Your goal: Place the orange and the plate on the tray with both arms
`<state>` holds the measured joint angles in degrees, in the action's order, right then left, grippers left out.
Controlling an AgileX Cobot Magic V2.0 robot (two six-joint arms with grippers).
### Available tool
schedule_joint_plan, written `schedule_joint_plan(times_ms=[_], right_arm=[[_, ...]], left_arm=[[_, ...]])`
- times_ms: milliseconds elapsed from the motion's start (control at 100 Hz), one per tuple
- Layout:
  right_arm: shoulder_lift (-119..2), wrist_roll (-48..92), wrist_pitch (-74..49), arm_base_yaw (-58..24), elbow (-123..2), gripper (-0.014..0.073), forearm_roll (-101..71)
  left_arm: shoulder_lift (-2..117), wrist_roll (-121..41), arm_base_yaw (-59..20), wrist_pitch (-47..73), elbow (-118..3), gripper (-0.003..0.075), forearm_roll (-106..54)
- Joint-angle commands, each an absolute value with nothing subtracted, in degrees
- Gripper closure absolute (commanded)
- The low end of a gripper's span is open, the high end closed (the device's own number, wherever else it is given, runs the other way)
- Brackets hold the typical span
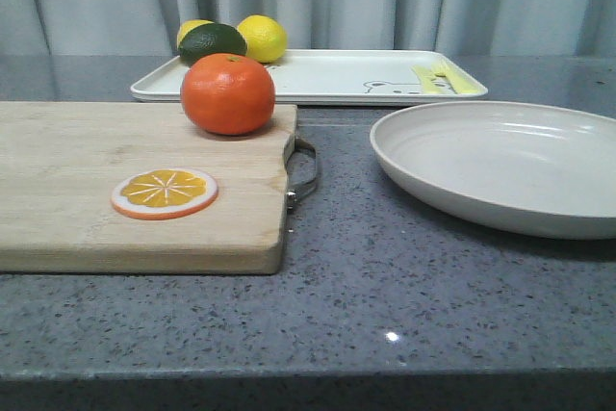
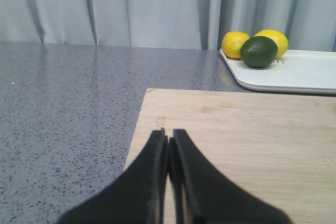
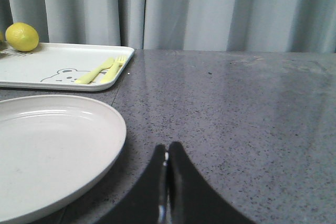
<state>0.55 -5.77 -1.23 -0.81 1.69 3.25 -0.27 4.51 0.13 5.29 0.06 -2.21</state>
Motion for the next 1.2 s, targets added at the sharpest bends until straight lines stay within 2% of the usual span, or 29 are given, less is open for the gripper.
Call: schedule_joint_plan(times_ms=[0,910,1190], right_arm=[[1.3,-5.6,2.9,-0.5,0.4,0.0669,3.9],[1.3,-5.6,3.5,-0.5,0.4,0.0669,3.9],[1.3,-5.6,9.5,-0.5,0.3,0.0669,3.9]], left_arm=[[-2.2,4.9,0.3,1.2,0.5,0.0741,-2.8],[-2.2,4.9,0.3,0.0,0.5,0.0741,-2.8],[-2.2,4.9,0.3,-3.3,-0.2,0.0741,-2.8]])
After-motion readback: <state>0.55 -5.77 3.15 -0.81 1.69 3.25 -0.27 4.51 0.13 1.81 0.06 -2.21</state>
